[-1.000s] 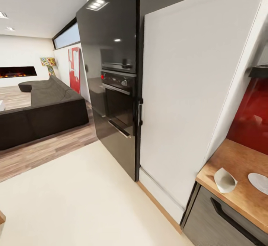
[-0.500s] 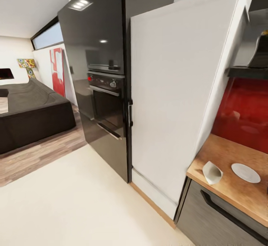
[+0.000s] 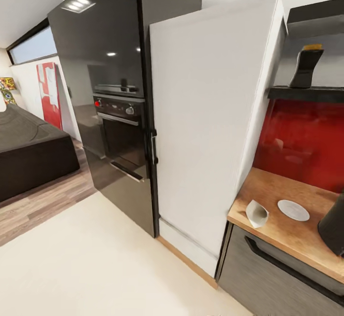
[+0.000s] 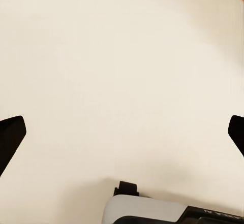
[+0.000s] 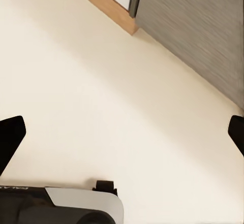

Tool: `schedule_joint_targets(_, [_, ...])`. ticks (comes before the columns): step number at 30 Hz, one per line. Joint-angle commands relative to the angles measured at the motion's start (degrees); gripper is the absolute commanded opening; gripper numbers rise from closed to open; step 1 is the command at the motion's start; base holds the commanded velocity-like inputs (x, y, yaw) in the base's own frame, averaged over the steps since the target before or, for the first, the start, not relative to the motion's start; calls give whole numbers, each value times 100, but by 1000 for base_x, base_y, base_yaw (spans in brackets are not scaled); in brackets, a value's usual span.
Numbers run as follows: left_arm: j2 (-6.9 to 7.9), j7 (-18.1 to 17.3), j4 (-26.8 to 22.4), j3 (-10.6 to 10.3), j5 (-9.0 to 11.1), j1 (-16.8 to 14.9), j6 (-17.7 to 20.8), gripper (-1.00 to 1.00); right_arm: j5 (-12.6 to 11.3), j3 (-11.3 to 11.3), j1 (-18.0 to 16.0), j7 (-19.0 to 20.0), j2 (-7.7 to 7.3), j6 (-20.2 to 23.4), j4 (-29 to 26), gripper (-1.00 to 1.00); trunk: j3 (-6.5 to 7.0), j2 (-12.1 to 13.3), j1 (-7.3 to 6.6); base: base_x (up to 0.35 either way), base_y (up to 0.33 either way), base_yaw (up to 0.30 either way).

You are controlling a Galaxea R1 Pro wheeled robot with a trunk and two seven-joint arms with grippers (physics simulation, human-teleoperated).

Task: Set up a coffee station on the kitchen countertop: keep the coffee maker on the countertop, move the bottle of coffee from the kitchen shelf to the counter next to the coffee maker, place a paper coffee filter on top of the coffee maker, put the saucer next to the coffee maker with the coffee cup on the saucer, and place the electric kettle next to the coffee maker.

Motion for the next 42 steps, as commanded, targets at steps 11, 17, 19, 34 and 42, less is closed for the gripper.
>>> schedule_joint_targets(11, [0,8,0,4,-5,-4,-19,100,25,0,-2,1,-1,-9,1,100,27,-12,4,0,1,-240])
schedule_joint_targets(17, [7,12,8,5,-17,-4,-10,100,21,0,-2,7,5,-9,7,100,49,-12,4,0,0,-240])
schedule_joint_targets(19, [10,14,35,8,-20,-4,-7,100,18,0,-2,12,7,-6,8,100,56,-12,4,0,0,-240])
schedule_joint_targets(34, [164,21,218,14,20,-4,-19,100,0,0,-2,16,53,15,1,100,102,-12,4,0,0,-243])
schedule_joint_targets(42, [178,8,376,-6,-20,-4,65,100,6,0,-2,-2,60,38,57,100,101,-12,4,0,0,-259])
